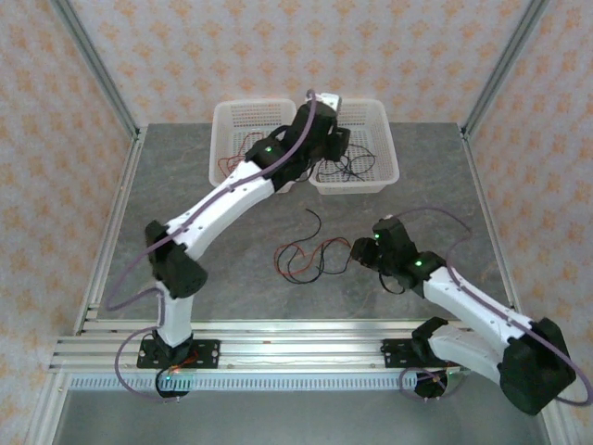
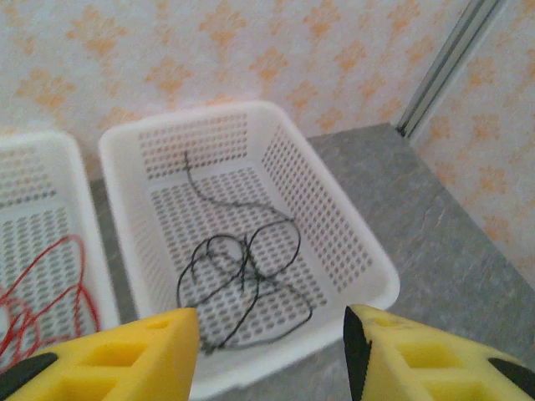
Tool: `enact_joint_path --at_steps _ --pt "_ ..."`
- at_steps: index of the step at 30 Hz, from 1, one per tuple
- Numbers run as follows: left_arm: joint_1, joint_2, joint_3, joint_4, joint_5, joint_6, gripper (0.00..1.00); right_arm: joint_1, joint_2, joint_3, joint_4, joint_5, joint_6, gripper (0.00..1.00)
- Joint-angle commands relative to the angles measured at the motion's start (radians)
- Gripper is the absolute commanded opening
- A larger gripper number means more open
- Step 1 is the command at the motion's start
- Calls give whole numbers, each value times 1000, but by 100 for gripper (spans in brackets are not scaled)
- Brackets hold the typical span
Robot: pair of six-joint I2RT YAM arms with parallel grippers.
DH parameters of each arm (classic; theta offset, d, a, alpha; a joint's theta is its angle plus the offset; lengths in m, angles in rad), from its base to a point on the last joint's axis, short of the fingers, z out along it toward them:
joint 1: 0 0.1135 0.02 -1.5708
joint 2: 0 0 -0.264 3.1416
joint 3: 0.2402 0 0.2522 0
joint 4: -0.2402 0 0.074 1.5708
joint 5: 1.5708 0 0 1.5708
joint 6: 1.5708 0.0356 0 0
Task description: Untangle the cables
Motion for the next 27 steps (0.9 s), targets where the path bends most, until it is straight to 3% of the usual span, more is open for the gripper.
enact_joint_path --at_steps 1,6,12,21,27 --pt "-5 -110 -184 90 -37 -62 51 19 87 59 -14 100 -68 40" --pt "-5 -281 -410 135 -47 -113 51 19 230 142 -47 141 -257 36" --pt "-5 -414 -575 153 -72 -156 51 19 360 223 -50 72 -422 35" --pt "-5 -496 -668 160 -87 -188 51 18 543 326 -62 105 -467 32" --pt "-5 -518 -694 164 -93 -196 51 16 585 355 -70 136 -478 31"
